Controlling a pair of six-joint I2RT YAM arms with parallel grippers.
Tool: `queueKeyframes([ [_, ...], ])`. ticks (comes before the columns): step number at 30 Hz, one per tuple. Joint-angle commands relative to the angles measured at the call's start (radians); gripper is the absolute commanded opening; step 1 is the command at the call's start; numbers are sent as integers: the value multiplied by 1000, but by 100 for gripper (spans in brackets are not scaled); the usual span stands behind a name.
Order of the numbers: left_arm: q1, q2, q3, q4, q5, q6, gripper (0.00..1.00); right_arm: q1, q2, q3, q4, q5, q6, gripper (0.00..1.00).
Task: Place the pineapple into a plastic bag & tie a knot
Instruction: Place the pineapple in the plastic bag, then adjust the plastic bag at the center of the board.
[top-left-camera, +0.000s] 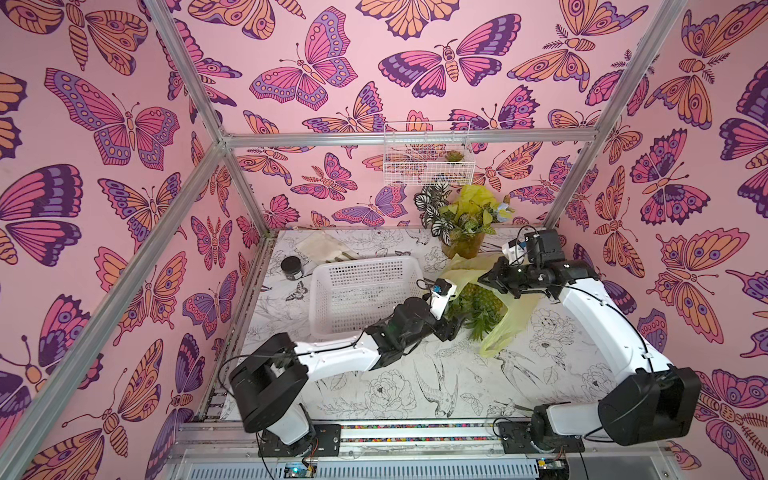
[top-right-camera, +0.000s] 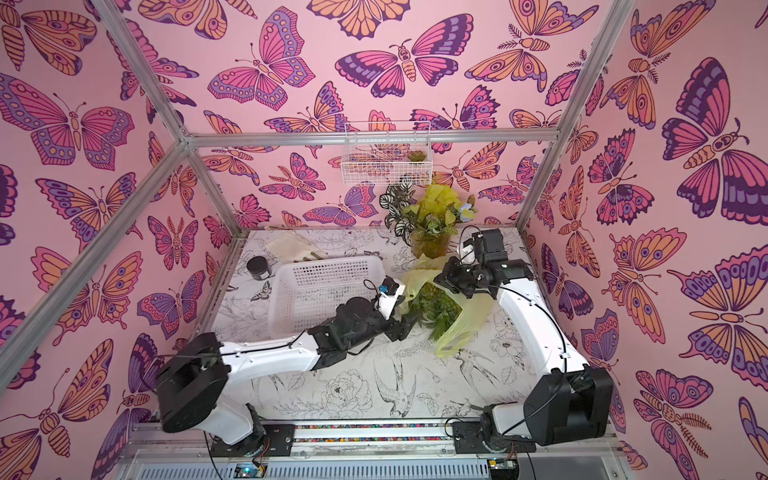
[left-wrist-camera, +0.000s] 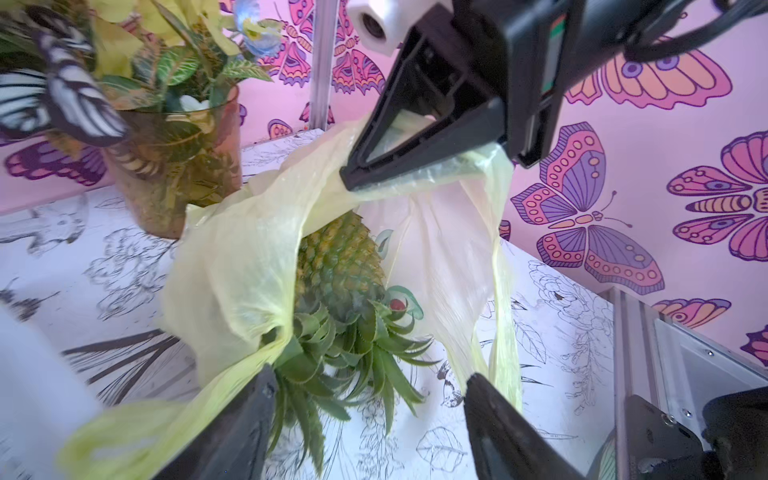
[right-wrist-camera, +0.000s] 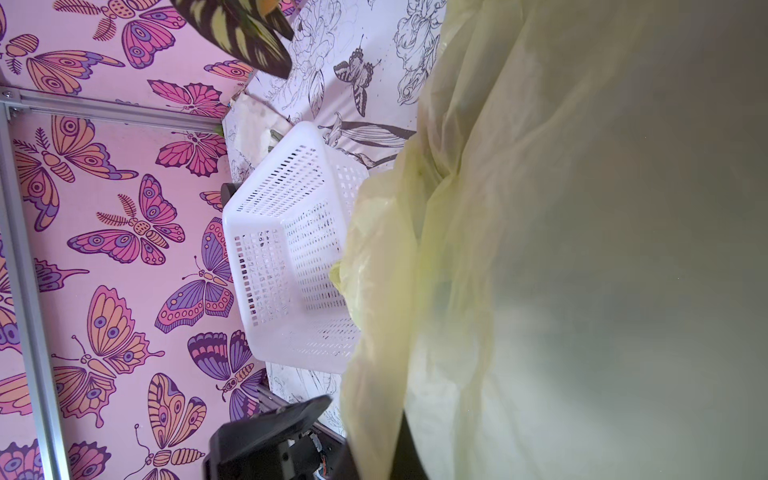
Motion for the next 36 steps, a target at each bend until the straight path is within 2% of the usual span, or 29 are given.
queueKeyframes([
  [1, 5, -70, -1, -233, -239, -56, 73, -6, 7, 13, -15, -14, -27, 0],
  [6, 6, 17, 142, -380, -231, -12, 72, -7, 12, 3, 2, -18, -17, 0],
  [11, 3, 116, 242, -413, -177, 54, 72, -8, 8, 0, 7, -13, -15, 0],
  [14, 3, 165, 292, -445, -169, 139, 73, -9, 4, -7, 6, -13, -15, 0],
  [17, 11, 187, 316, -470, -162, 275, 75, -10, -1, -10, 7, -11, -16, 0],
  [21, 61, 164, 314, -528, -15, 489, 75, -12, -5, -10, 4, -13, -20, 0],
  [24, 111, 153, 322, -587, 79, 595, 77, -14, -7, -10, 4, -19, -21, 0],
  [26, 140, 155, 329, -600, 128, 634, 79, -14, -10, -12, 9, -20, -21, 0],
  [32, 170, 240, 440, -683, 113, 720, 77, -14, -16, -22, 27, -26, -13, 0],
  [36, 174, 274, 494, -782, 205, 760, 77, -16, -18, -31, 39, -25, -8, 0],
])
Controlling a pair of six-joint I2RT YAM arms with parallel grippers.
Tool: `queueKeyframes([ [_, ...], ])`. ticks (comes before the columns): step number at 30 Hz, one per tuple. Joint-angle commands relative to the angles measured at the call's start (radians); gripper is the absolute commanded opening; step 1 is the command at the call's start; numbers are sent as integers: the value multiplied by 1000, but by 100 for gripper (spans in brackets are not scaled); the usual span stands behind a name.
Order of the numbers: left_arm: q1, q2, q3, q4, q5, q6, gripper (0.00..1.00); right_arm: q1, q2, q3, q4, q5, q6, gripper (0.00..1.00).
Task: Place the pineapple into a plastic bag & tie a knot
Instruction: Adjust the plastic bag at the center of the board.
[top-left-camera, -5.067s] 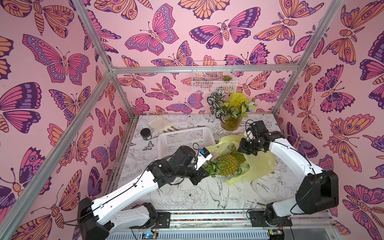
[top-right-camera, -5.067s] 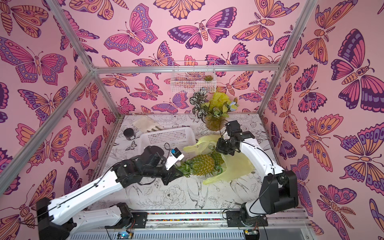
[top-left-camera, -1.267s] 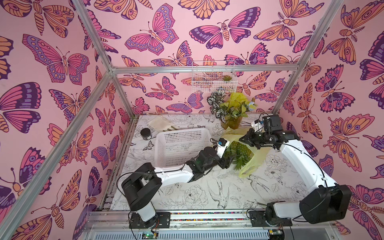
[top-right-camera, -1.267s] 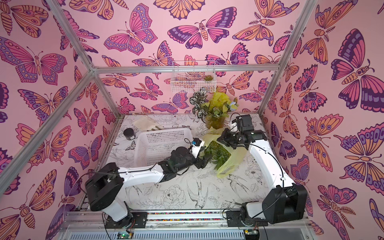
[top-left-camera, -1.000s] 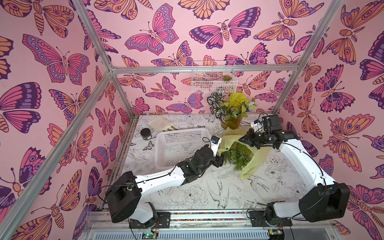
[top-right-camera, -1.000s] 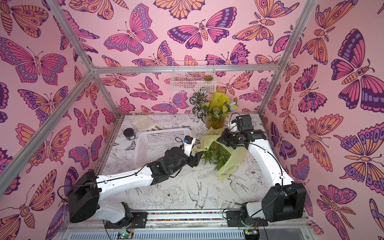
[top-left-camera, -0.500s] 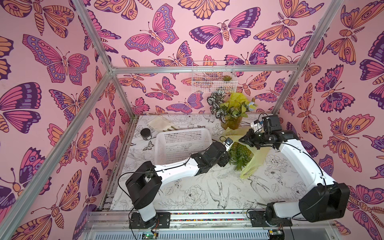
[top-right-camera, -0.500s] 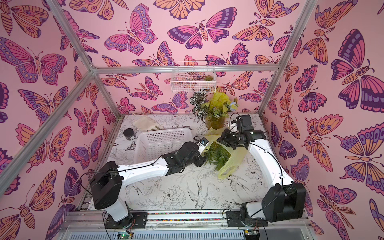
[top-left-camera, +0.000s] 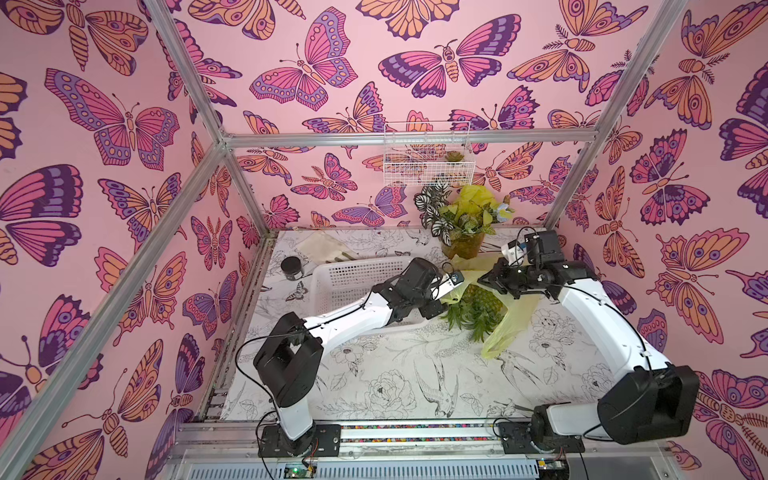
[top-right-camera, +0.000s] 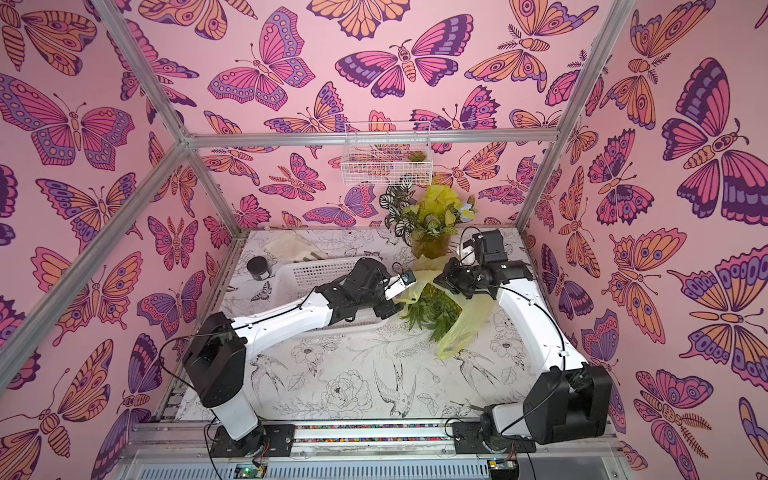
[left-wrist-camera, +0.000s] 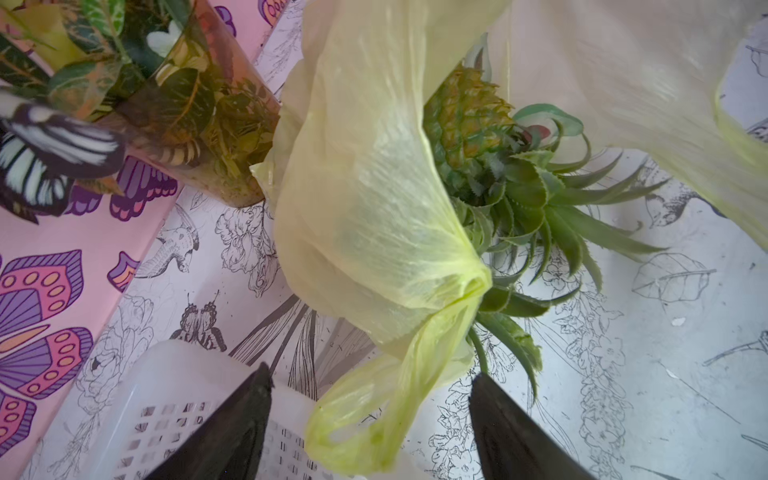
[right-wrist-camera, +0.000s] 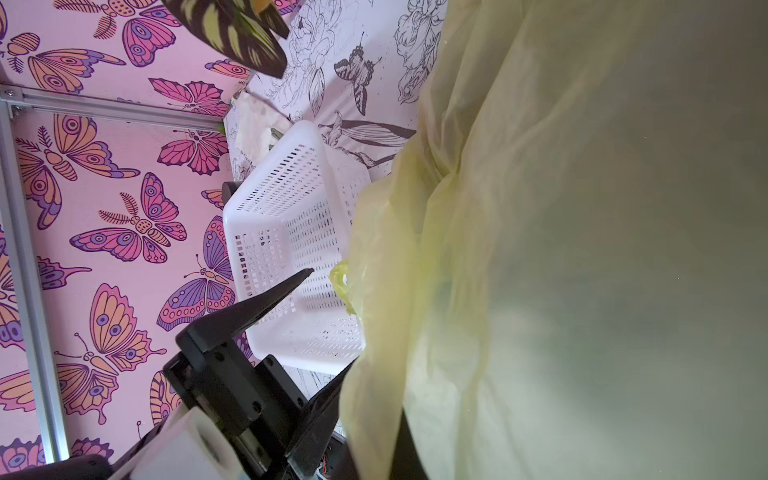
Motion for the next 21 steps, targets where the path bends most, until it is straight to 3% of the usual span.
queueKeyframes([
  [1, 5, 34, 29, -127, 102, 76, 77, -9, -20, -14, 22, -10, -3, 0],
  [7, 5, 87, 84, -196, 53, 123, 73, -14, -18, -20, 37, -16, 3, 0],
  [13, -1, 155, 151, -221, -48, 143, 54, -20, -17, -28, 54, -23, 12, 0],
  [21, -6, 165, 171, -269, -55, 202, 17, -32, -16, -35, 65, -25, 14, 0],
])
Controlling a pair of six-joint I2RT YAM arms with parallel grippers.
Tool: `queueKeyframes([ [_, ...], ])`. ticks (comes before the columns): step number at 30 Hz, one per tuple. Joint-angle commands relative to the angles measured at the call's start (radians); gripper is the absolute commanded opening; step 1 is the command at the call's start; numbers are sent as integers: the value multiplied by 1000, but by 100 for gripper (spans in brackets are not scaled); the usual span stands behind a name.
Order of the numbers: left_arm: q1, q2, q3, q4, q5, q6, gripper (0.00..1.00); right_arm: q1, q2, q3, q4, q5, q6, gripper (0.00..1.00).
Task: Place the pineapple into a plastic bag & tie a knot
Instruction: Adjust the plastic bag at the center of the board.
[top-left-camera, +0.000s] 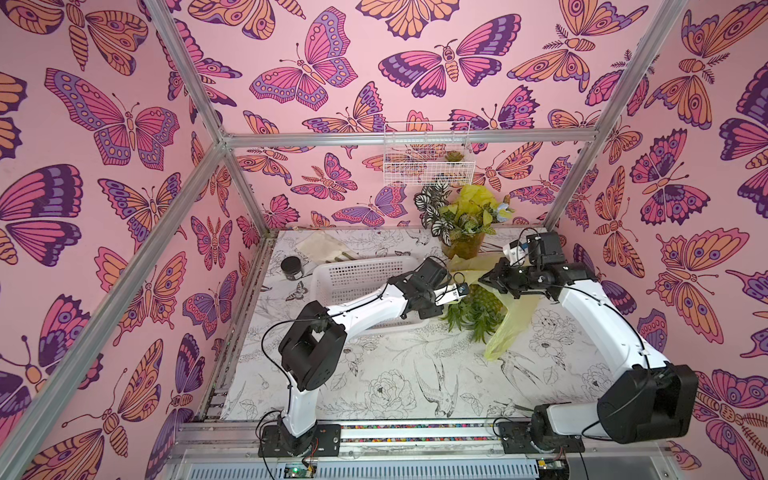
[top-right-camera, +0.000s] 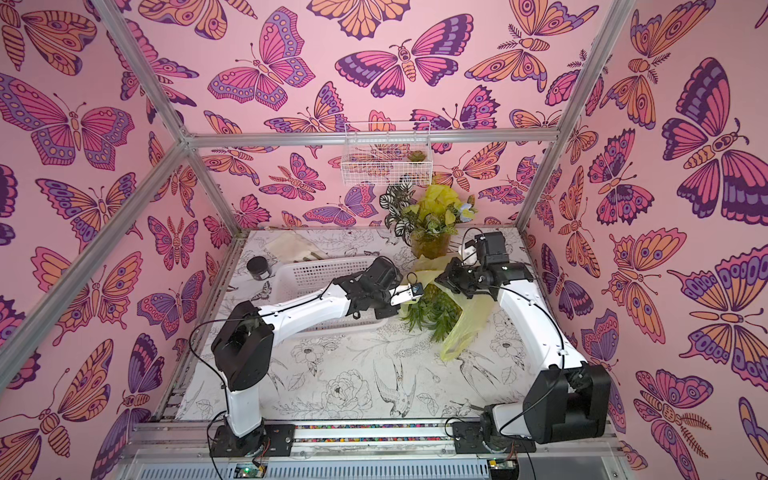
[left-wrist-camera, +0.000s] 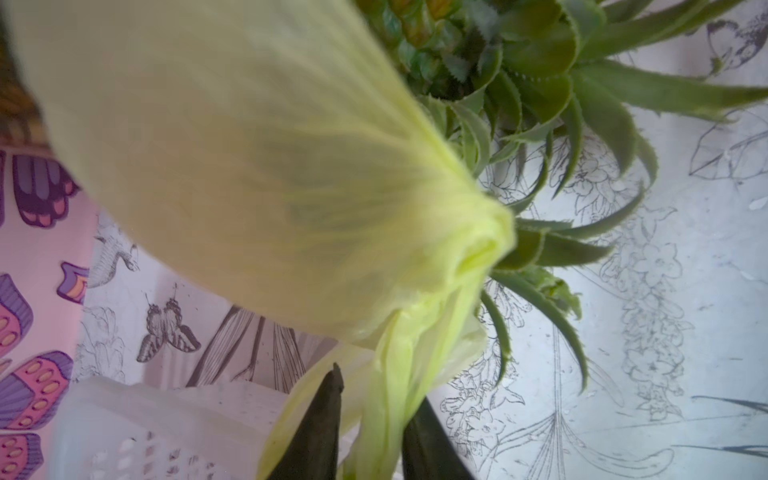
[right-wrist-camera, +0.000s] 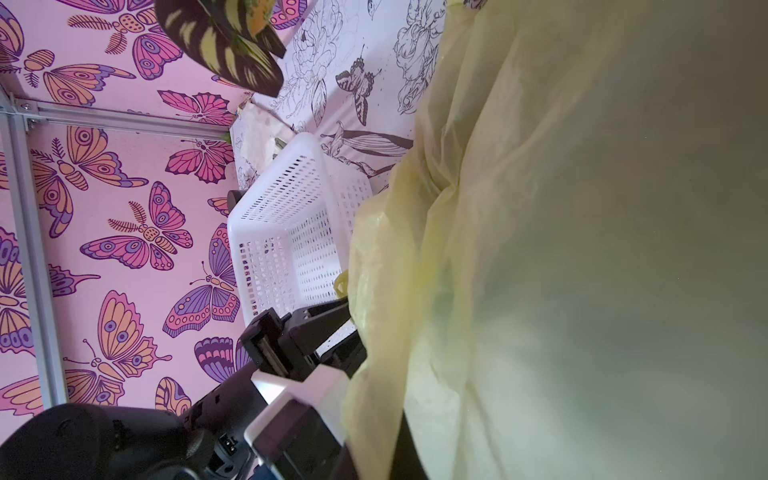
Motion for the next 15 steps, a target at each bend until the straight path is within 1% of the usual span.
queueKeyframes([
  [1, -4, 0, 23, -47, 4, 30, 11, -13, -16, -7, 14, -9, 5, 0],
  [2, -4, -8, 23, -47, 17, 27, 5, -15, -17, -7, 10, -6, 2, 0],
  [3, -4, -18, 24, -46, 27, 17, 0, -18, -18, -6, 2, -2, -2, 3],
  [4, -4, -32, 26, -47, 43, 1, 0, -23, -20, 1, -15, 4, -13, 10],
  [7, -4, -82, 20, -43, 100, -62, 0, -40, -42, 49, -107, 35, -86, 37],
  [9, -5, -107, 15, -42, 141, -125, 0, -52, -73, 81, -170, 66, -151, 52],
  [12, -4, -132, 9, -40, 182, -249, 0, -52, -154, 107, -244, 158, -225, 75],
  [15, -4, -146, -13, -28, 203, -348, 0, -53, -273, 88, -280, 280, -246, 86],
])
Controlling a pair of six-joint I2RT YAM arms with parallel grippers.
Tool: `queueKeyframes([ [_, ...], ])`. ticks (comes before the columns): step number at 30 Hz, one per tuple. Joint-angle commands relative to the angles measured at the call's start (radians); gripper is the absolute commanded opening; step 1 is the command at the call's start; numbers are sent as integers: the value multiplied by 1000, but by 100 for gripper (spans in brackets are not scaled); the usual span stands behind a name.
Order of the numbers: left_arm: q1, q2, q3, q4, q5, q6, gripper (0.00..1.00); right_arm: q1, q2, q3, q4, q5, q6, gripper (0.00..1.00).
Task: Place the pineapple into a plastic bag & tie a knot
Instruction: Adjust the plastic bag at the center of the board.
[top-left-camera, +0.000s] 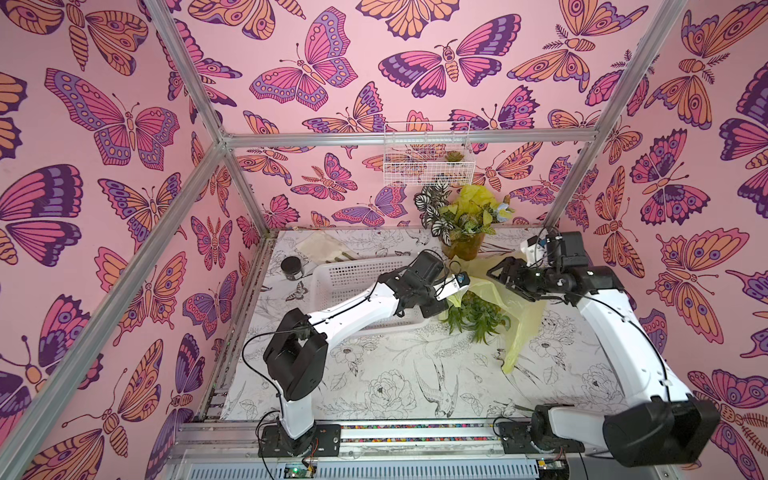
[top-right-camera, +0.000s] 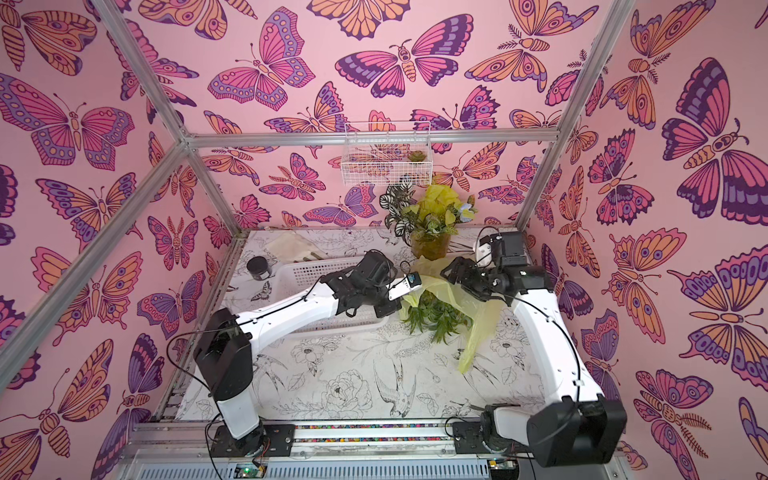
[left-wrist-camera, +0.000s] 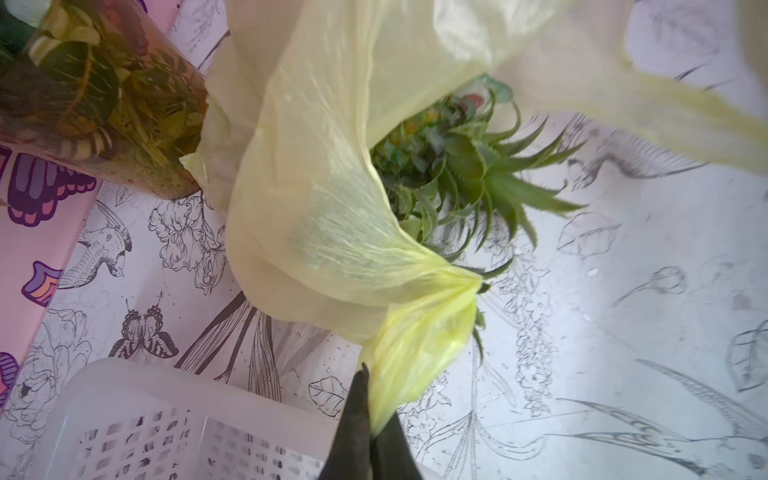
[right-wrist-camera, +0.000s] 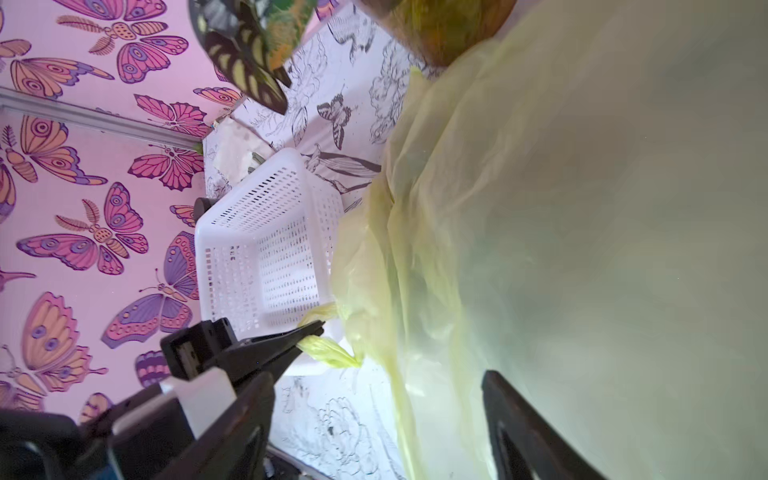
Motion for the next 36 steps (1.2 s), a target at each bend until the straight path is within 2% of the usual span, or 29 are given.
queueKeyframes([
  [1, -3, -30, -27, 2, 69, -172, 0, -4, -148, 17, -122, 191, -69, 89],
  [5, -2, -43, -62, 22, 66, -241, 0, -2, -231, 3, -311, 338, 35, 91],
  [7, -2, -52, -76, 43, 59, -272, 0, 0, -253, -34, -418, 345, 104, 88],
  [11, 3, -54, -93, 77, 55, -300, 0, 2, -280, -114, -492, 348, 156, 79],
  [16, 4, -43, -89, 84, 62, -311, 0, 74, -233, -233, -462, 305, 184, 79],
  [21, 4, -47, -103, 86, 68, -320, 0, 154, -211, -419, -232, 281, 259, 79],
  [25, 4, -46, -105, 86, 69, -320, 0, 164, -144, -459, -141, 315, 241, 76],
  [28, 4, -44, -109, 83, 69, -316, 0, 167, -129, -522, -89, 374, 253, 62],
  [29, 4, -47, -113, 83, 66, -318, 0, 167, -132, -539, -79, 389, 262, 55],
  [30, 6, -49, -115, 83, 70, -322, 0, 167, -143, -553, -63, 396, 267, 45],
  [33, 10, -64, -117, 83, 99, -335, 0, 167, -185, -561, -38, 408, 276, 3],
  [34, 14, -73, -119, 81, 105, -342, 0, 168, -199, -553, -40, 409, 274, 0],
  [36, 22, -94, -122, 82, 112, -363, 0, 167, -220, -519, -66, 409, 264, 0],
])
